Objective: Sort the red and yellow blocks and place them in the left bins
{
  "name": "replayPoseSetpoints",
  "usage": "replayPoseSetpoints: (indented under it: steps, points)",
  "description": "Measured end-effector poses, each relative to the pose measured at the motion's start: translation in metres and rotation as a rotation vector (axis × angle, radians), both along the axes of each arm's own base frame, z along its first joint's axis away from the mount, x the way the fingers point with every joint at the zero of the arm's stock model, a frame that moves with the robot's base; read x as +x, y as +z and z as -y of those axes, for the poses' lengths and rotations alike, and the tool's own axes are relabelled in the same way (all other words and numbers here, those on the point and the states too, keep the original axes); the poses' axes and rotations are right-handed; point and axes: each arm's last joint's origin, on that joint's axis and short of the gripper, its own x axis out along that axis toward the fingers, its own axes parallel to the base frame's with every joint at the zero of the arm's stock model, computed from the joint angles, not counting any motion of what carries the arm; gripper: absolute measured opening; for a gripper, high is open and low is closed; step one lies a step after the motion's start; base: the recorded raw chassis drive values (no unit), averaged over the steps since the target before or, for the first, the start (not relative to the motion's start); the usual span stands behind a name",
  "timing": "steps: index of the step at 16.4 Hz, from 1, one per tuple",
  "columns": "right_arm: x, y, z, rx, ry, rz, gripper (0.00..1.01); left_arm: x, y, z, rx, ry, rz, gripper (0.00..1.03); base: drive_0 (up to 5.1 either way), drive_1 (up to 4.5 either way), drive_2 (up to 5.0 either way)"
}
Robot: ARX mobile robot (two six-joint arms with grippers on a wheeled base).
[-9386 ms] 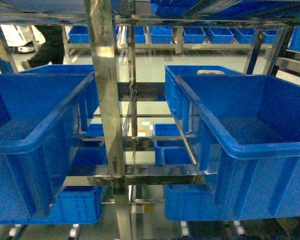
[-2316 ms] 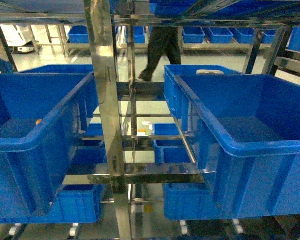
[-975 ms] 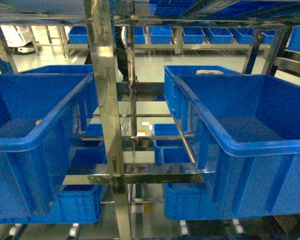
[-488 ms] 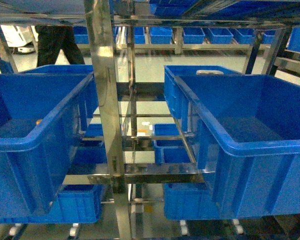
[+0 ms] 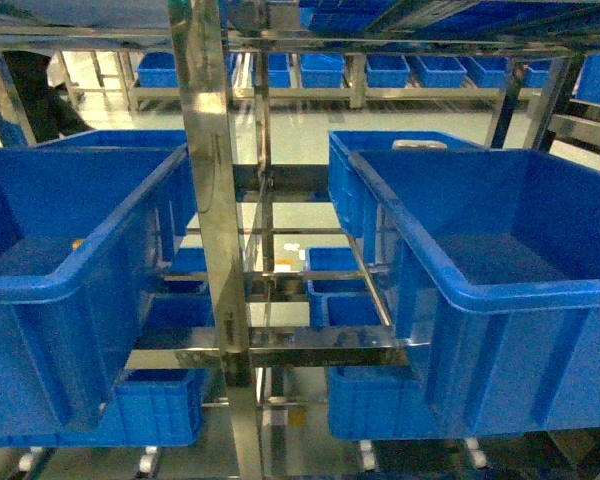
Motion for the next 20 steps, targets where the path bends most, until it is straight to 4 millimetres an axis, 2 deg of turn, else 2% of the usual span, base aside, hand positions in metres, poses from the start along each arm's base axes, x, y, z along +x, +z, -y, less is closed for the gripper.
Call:
replayPoseSetpoints:
  steps: [2, 3, 9, 12, 15, 16, 17, 20]
  points:
    - [-0.007, -0.006, 0.000, 0.000, 0.003, -0.048, 0.02, -0.009, -0.007, 0.000, 0.001, -0.003, -0.056, 0.02, 0.0, 0.00, 0.0]
    - [-0.012, -0.002, 0.000, 0.000, 0.002, 0.005, 0.02, -0.011, -0.001, 0.000, 0.002, -0.003, 0.007, 0.02, 0.0, 0.00, 0.0]
    - [-0.012, -0.003, 0.000, 0.000, 0.002, -0.011, 0.04, -0.011, -0.004, 0.000, 0.004, 0.000, -0.016, 0.02, 0.0, 0.00, 0.0]
    - [-0.012, -0.003, 0.000, 0.000, 0.002, -0.011, 0.42, -0.011, -0.004, 0.000, 0.004, 0.000, -0.016, 0.38, 0.0, 0.00, 0.0]
    - [-0.012, -0.003, 0.000, 0.000, 0.002, -0.011, 0.88, -0.011, -0.004, 0.000, 0.004, 0.000, -0.016, 0.82, 0.0, 0.00, 0.0]
    - [-0.012, -0.003, 0.000, 0.000, 0.002, -0.011, 1.00, -0.011, -0.004, 0.000, 0.004, 0.000, -0.016, 0.94, 0.0, 0.00, 0.0]
    - [-0.012, -0.003, 0.000, 0.001, 0.002, -0.011, 0.97, -0.011, -0.004, 0.000, 0.005, 0.000, -0.016, 0.99, 0.0, 0.00, 0.0]
    - [-0.012, -0.003, 0.000, 0.001, 0.002, -0.011, 0.98, -0.011, -0.004, 0.000, 0.005, 0.000, -0.016, 0.98, 0.0, 0.00, 0.0]
